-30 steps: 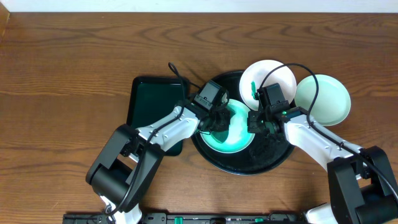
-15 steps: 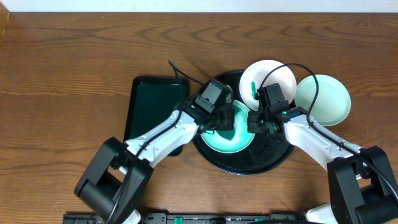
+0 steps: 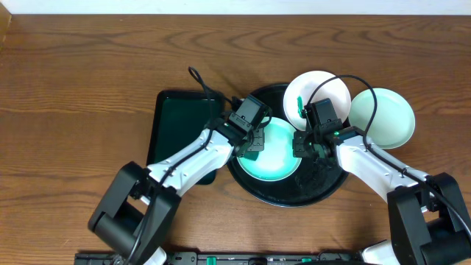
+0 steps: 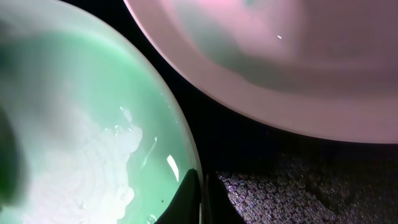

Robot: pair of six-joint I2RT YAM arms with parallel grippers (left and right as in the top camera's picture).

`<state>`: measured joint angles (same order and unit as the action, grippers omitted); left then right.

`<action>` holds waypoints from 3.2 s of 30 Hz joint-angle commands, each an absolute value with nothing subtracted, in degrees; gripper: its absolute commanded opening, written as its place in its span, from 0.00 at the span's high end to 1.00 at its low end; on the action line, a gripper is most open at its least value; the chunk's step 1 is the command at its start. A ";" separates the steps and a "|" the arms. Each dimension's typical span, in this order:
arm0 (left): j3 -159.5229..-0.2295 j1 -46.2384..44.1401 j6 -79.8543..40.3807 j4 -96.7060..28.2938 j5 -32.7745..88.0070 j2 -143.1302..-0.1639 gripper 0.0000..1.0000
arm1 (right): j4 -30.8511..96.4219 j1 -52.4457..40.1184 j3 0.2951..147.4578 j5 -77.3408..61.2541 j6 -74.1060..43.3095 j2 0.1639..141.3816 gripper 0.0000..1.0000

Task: Clean dirty plates on tray and stack at the side
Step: 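Continue wiping the plate in circles with the sponge, left gripper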

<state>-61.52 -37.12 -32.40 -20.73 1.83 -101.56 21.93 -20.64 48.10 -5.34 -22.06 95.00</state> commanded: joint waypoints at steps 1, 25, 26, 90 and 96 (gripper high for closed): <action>-60.49 -36.93 -35.03 -20.86 0.21 -105.47 0.93 | 21.41 -21.43 47.83 -8.01 -21.56 95.50 0.99; -62.96 -36.93 -38.46 -11.31 32.80 -104.16 0.93 | 21.39 -21.43 47.83 -8.01 -21.56 95.50 0.99; -63.00 -36.86 -38.33 -11.29 31.42 -103.18 0.92 | 21.37 -21.43 47.83 -8.01 -21.56 95.50 0.99; -79.75 -35.81 -30.44 -34.59 30.76 -113.71 0.93 | 20.99 -21.47 47.83 -8.05 -21.56 95.50 0.99; -79.75 -35.81 -30.44 -42.68 18.11 -105.49 0.93 | 21.02 -21.47 47.83 -8.01 -21.54 95.50 0.99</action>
<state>-79.42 -35.81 -31.22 -40.07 25.17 -112.03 21.69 -20.64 47.97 -5.54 -22.06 95.00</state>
